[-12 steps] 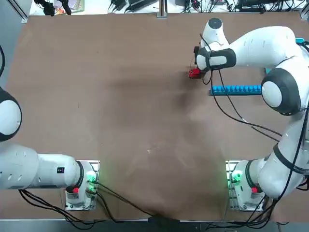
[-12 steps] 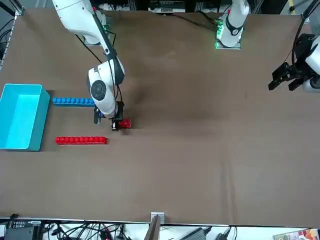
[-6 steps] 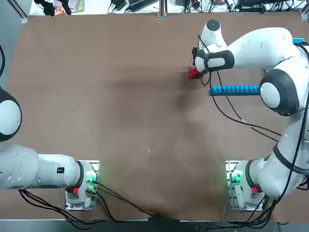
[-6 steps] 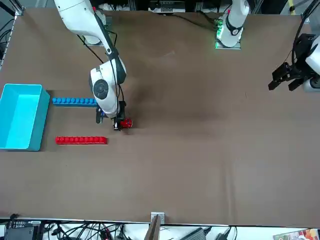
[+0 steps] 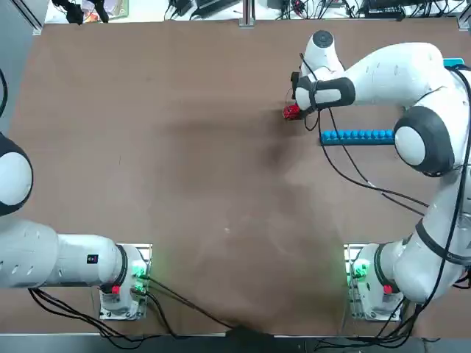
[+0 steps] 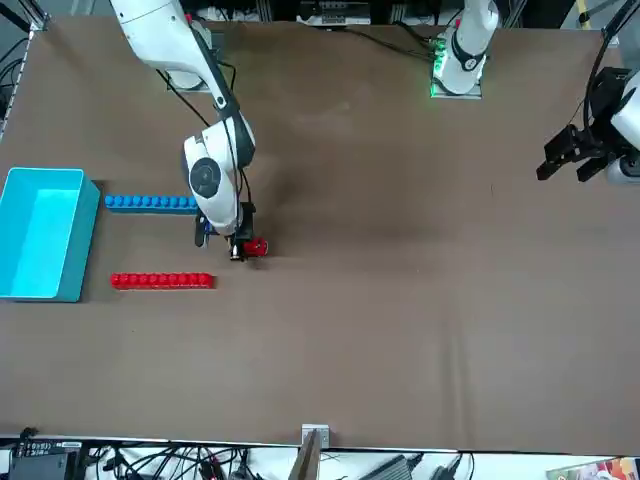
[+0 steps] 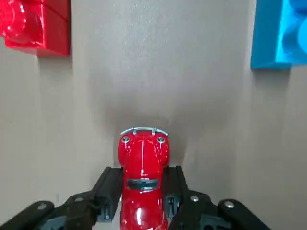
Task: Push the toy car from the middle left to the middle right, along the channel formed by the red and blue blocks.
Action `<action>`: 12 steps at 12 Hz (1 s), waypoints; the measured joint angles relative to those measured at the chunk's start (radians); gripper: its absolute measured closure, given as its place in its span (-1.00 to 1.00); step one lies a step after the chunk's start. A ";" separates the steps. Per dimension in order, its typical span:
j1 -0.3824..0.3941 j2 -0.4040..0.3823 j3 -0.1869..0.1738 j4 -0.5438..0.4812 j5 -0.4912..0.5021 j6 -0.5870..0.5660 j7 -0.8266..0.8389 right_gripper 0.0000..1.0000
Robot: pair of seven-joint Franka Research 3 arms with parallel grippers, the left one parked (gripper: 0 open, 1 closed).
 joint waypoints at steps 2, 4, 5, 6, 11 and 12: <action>0.011 0.007 0.000 0.011 0.000 0.000 0.014 0.02; 0.021 0.011 0.000 0.017 0.000 0.001 0.026 0.02; 0.026 0.014 0.000 0.021 0.000 0.001 0.032 0.02; 0.031 0.016 0.000 0.026 0.000 0.001 0.039 0.02; 0.046 0.022 0.000 0.035 0.000 0.002 0.065 0.02; 0.047 0.023 0.000 0.036 0.000 0.003 0.069 0.02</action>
